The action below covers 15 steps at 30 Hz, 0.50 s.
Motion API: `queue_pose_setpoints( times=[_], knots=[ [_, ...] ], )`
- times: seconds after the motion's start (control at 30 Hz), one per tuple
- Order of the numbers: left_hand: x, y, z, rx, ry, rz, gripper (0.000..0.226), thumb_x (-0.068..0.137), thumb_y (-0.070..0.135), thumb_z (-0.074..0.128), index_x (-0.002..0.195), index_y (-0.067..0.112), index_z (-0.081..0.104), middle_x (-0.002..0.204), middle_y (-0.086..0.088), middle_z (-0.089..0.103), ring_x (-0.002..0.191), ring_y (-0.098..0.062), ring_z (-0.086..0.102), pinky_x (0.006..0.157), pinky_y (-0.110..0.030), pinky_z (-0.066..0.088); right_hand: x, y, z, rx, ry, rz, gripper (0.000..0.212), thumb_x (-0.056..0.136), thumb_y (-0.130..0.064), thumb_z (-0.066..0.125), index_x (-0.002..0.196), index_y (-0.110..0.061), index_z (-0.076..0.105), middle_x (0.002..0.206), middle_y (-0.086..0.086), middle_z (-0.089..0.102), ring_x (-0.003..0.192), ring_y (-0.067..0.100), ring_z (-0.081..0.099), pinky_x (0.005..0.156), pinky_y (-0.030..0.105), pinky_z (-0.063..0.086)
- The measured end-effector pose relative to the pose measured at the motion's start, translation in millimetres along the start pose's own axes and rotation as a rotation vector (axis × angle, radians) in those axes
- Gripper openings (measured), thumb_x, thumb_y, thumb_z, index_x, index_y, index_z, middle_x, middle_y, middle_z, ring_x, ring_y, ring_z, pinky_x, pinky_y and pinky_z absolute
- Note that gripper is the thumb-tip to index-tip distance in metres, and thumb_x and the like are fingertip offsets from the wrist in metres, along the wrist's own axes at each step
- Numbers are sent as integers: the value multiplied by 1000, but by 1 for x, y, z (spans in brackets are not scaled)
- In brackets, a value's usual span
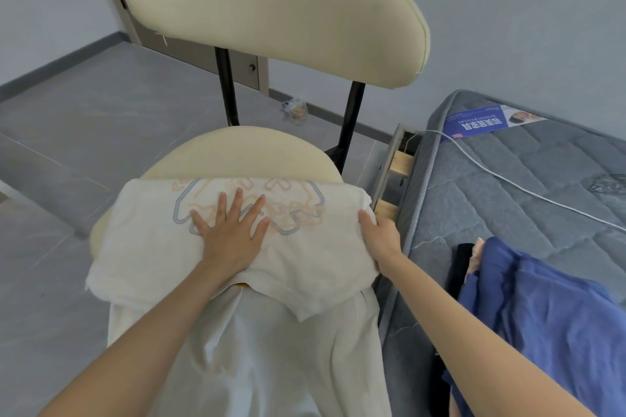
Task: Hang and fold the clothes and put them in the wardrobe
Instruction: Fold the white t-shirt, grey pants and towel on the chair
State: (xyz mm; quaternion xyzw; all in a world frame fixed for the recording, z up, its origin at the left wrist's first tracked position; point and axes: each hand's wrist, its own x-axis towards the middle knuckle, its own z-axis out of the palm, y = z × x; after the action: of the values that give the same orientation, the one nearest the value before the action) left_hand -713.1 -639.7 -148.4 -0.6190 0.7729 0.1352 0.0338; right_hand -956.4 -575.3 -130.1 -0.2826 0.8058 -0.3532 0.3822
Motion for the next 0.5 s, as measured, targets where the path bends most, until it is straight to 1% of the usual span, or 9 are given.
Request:
queue_pose_setpoints(
  times=[0.03,0.07,0.13,0.17,0.23,0.3,0.37,0.4,0.5],
  knots=[
    [0,0,-1,2,-9,1,52,96,58,9,145,51,-3,159,7,-13,145,-21,-17,105,-67,-11,-3,3,-2,-36,-37,34,35,98,-40,43,90,-8,55,81,3,55,73,17,52,58,27,38],
    [-1,0,-2,-4,-20,5,51,96,57,9,146,51,-3,159,7,-13,145,-20,-18,105,-66,-11,-5,7,-3,-142,-64,46,35,98,-40,42,95,-7,54,86,4,56,77,19,53,61,28,39],
    [-4,-3,-6,-30,-47,31,50,98,53,10,147,48,-1,159,8,-13,145,-18,-17,107,-64,-11,-11,17,-1,-379,-60,23,34,98,-37,42,110,-6,50,105,8,55,97,27,54,73,31,41],
    [-6,-6,-9,-52,-57,51,49,100,49,11,148,46,2,159,8,-10,146,-17,-14,108,-62,-10,-13,18,1,-449,-22,-7,33,98,-32,44,118,-5,45,115,11,53,108,30,51,79,34,41],
    [-9,-17,-18,-138,-21,97,48,102,41,15,150,39,13,160,5,2,147,-16,-2,113,-55,-3,-17,11,4,-475,115,-155,34,95,-18,46,126,-5,39,129,13,46,118,31,41,88,39,40],
    [-9,-32,-26,-228,96,143,47,103,34,19,149,29,25,158,-3,17,146,-19,13,116,-46,11,-17,-7,8,-448,203,-385,38,95,-14,44,131,-7,38,133,11,44,122,26,38,98,39,39],
    [-5,-49,-32,-194,218,176,46,103,32,21,147,22,32,155,-7,25,144,-24,19,114,-42,18,-12,-29,15,-505,122,-554,41,98,-23,43,137,-10,38,138,7,44,128,22,36,106,35,31],
    [-2,-56,-36,-145,247,178,46,103,32,22,146,22,32,155,-7,24,144,-25,18,114,-44,17,-8,-39,21,-572,50,-611,43,99,-28,43,139,-12,37,141,5,43,131,21,35,109,34,28],
    [11,-76,-45,-23,183,100,51,101,42,26,150,28,19,159,-5,9,146,-24,6,114,-51,4,9,-57,37,-758,-131,-707,57,98,-44,42,147,-16,29,149,3,35,140,22,25,114,36,16]
  ],
)
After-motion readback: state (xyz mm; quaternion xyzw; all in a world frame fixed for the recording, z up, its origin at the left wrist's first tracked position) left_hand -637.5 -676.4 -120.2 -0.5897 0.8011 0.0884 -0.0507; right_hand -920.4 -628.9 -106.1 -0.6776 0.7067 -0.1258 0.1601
